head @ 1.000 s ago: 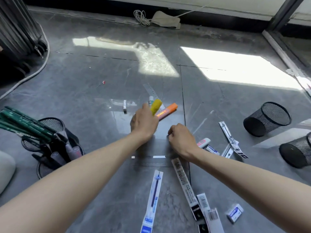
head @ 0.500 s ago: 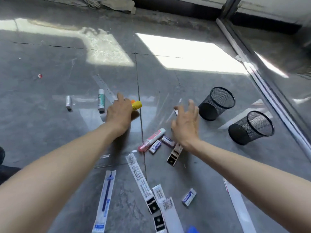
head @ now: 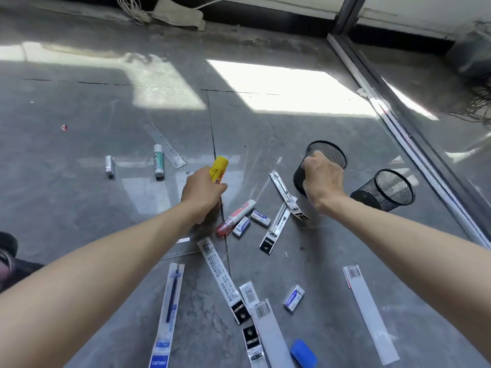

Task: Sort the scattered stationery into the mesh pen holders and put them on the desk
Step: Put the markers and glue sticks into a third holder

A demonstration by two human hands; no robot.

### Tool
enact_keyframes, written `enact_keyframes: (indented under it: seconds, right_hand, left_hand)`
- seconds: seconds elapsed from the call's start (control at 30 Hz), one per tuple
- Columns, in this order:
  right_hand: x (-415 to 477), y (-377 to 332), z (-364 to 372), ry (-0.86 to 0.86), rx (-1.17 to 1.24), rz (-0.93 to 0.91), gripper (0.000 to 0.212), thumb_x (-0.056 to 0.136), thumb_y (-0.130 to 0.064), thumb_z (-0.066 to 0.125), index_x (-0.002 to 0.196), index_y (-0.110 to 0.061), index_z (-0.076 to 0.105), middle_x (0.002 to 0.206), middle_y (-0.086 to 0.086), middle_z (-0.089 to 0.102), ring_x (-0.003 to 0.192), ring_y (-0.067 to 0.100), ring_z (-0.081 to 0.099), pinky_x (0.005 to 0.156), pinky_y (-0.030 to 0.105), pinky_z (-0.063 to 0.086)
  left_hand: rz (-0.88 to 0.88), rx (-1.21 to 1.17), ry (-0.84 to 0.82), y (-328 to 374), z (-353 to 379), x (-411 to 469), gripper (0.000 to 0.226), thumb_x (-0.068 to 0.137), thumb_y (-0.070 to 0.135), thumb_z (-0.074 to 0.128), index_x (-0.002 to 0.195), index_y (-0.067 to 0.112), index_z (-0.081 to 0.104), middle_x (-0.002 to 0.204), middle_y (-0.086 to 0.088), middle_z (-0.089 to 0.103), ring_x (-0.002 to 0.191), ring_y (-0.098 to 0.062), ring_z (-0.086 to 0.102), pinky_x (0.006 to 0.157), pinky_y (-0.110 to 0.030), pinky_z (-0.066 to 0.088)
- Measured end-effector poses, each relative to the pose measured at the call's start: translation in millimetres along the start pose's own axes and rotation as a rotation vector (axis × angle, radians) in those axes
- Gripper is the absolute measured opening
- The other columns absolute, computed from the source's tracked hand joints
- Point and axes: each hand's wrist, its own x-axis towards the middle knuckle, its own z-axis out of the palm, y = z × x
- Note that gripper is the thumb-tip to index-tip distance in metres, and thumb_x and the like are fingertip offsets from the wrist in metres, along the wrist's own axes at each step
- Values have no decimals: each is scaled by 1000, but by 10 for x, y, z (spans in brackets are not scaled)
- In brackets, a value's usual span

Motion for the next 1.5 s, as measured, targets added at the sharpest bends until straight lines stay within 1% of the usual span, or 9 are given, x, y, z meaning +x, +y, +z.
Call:
enact_keyframes:
  seconds: [0.13, 0.3, 0.4, 0.57, 0.67, 1.03, 1.23, 1.4, 1.5]
  right_hand:
    - [-91, -167, -241, 128, 11, -208, 20, 73, 12, 51, 85, 0, 62, 92, 16, 56, 79, 35, 56, 64, 37, 32]
    - [-482, -718, -443, 273, 266, -437, 29, 48, 12, 63, 71, -6, 61, 72, 10, 59, 52, 29, 51, 50, 29, 39]
    - [-846, -1142, -533, 237, 378, -618, 26, 48, -4, 74, 70, -8, 61, 71, 7, 58, 51, 28, 52, 50, 29, 41]
    - [-1319, -1713, -624, 177, 449, -854, 35, 42, 11, 61, 68, -12, 62, 67, 3, 56, 55, 25, 56, 48, 26, 39]
    - [-1547, -1933, -657, 104, 503, -928, 38, 38, 12, 69, 67, -11, 61, 66, 3, 55, 53, 25, 55, 42, 24, 38]
    - [-1908, -1972, -542, -14, 351, -1209, 32, 61, -6, 28, 62, -14, 59, 71, 2, 59, 68, 20, 49, 44, 28, 43]
    - [-1950, -1821, -645, -68, 471, -1309, 13, 68, 4, 39, 70, -5, 48, 87, 14, 58, 72, 29, 49, 56, 36, 42]
    - [-1649, -1553, -637, 174, 492, -1036, 29, 62, 7, 38, 84, -11, 43, 89, 13, 54, 73, 25, 45, 65, 31, 34]
    - [-1321, -1338, -446, 86, 349, -800, 39, 63, 10, 43, 95, -11, 51, 84, 12, 56, 72, 28, 52, 65, 32, 38]
  left_hand:
    - [-132, -413, -133, 58, -256, -167, 15, 84, 17, 62, 80, 12, 49, 67, -13, 56, 46, -25, 51, 50, -28, 45]
    - [-76, -541, -138, 183, -721, -491, 25, 89, 36, 59, 86, 13, 52, 61, -9, 52, 44, -20, 48, 48, -26, 44]
    - [-45, -681, -48, 234, -1054, -691, 29, 91, 42, 55, 84, 15, 53, 61, -9, 50, 44, -19, 47, 48, -24, 44]
    - [-144, -1053, -121, 150, -1562, -941, 27, 94, 34, 48, 93, 7, 51, 61, -7, 53, 46, -17, 53, 56, -26, 48]
    - [-123, -913, -107, 3, -1692, -1101, 16, 96, 29, 48, 98, 14, 44, 76, -10, 57, 65, -22, 61, 77, -36, 50]
    - [-14, -295, -206, -735, -1574, -1670, 43, 76, 9, 75, 103, 15, 43, 92, -1, 58, 82, -17, 54, 68, -24, 44]
    - [203, 16, -190, -776, -1599, -1592, 27, 73, 3, 68, 81, 21, 49, 91, -6, 60, 87, -23, 58, 78, -32, 49]
    - [345, 315, -109, -774, -1551, -1600, 21, 79, 1, 53, 90, 19, 55, 97, 0, 47, 94, -20, 49, 81, -38, 43]
    - [374, 368, -96, -791, -1474, -1622, 25, 79, 2, 52, 100, 14, 57, 103, -1, 46, 99, -18, 46, 78, -36, 43]
